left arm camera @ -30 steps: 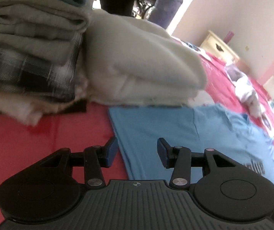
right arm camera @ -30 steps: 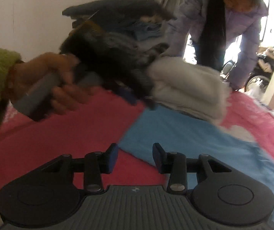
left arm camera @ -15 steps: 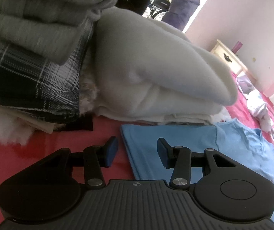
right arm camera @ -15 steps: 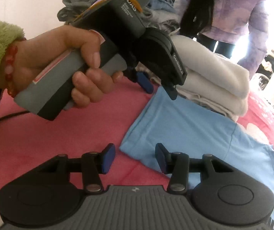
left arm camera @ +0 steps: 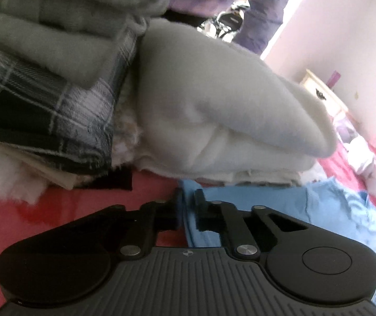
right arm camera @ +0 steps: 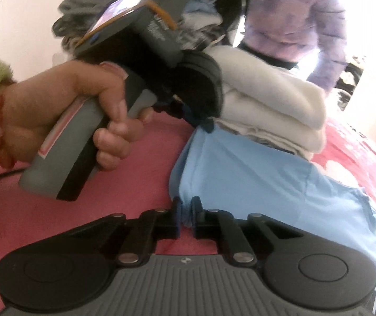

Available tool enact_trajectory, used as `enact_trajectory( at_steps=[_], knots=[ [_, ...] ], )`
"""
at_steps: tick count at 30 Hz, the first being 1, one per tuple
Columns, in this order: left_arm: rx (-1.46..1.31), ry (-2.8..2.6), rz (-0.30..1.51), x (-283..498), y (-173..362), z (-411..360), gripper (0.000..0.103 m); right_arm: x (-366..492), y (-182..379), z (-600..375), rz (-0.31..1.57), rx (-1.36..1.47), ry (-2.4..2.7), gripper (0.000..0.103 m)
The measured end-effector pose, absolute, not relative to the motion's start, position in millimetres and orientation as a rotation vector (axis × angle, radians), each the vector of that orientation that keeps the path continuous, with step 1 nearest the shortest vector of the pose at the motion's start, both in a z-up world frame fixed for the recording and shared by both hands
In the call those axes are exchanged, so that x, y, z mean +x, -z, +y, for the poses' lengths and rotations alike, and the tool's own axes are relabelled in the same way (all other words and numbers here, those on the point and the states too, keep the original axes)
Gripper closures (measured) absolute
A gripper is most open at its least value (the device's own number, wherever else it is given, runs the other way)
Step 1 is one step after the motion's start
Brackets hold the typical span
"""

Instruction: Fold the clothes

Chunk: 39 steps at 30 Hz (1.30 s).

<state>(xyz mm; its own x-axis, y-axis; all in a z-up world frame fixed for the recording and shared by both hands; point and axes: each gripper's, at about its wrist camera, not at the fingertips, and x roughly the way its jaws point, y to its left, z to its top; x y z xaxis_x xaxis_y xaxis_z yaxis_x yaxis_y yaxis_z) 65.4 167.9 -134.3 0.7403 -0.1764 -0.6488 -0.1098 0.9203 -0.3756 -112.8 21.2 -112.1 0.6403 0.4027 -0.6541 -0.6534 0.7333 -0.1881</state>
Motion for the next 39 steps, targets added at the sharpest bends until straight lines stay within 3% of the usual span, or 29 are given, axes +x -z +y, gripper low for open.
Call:
enact_trajectory(
  at_steps=[19,35,36,39],
  knots=[
    [-0.249,0.211,0.604,57,57,95,0.101,-90,70,-61,0.565,-0.008,-0.400,0.096],
    [-0.004,0.401,0.709,93,87,-21,0.100,-69,100,-160,0.665,0.352,-0.165,0.096],
    [0.000,0.421,0.730,97,91,-25,0.099,-68,104,-165,0.676,0.375,-0.156,0.096],
    [-0.036,0.439,0.802,109,100,-29,0.071,-65,115,-179,0.709,0.445,-0.129,0.095]
  ],
)
